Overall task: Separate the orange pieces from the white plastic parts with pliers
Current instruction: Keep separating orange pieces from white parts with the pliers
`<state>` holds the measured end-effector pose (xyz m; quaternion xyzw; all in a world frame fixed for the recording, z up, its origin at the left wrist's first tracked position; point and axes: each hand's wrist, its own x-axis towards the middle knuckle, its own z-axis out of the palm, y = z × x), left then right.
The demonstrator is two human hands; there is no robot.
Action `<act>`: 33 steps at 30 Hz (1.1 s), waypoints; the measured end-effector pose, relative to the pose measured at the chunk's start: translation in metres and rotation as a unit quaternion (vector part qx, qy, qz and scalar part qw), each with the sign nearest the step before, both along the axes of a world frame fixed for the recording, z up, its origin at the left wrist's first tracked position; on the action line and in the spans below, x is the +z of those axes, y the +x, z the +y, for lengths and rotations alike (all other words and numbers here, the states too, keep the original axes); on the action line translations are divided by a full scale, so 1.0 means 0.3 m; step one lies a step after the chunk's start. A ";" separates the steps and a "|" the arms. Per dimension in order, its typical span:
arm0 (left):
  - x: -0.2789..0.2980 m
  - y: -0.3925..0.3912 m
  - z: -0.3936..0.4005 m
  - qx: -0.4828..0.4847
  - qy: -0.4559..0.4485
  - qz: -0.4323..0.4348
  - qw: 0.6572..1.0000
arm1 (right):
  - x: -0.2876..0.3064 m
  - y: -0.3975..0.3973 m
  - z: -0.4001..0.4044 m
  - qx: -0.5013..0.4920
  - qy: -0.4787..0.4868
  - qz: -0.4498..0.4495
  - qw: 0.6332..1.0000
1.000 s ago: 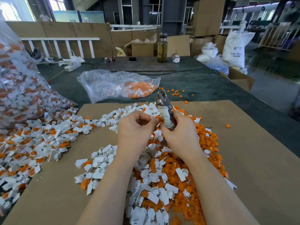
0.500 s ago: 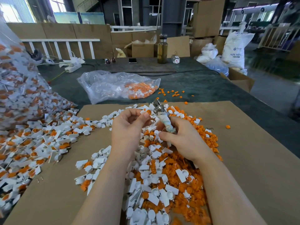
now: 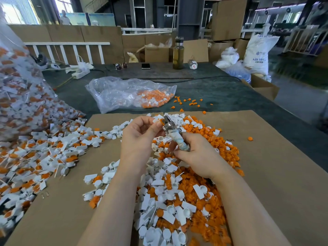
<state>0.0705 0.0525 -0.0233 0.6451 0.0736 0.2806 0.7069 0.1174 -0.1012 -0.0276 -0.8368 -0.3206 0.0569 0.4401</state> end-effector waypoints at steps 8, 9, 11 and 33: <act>-0.002 0.004 -0.002 -0.003 -0.012 0.009 1.000 | -0.026 0.013 0.012 -0.019 -0.027 -0.035 0.999; -0.003 0.004 0.001 -0.009 -0.023 0.018 1.000 | -0.028 0.012 0.014 -0.023 -0.034 -0.043 0.998; -0.003 0.001 0.014 -0.021 -0.074 0.046 0.996 | -0.033 0.011 0.019 -0.037 -0.047 -0.066 0.996; -0.054 -0.051 0.314 0.134 -0.657 -0.170 0.722 | -0.050 0.024 0.021 -0.108 -0.081 -0.155 0.979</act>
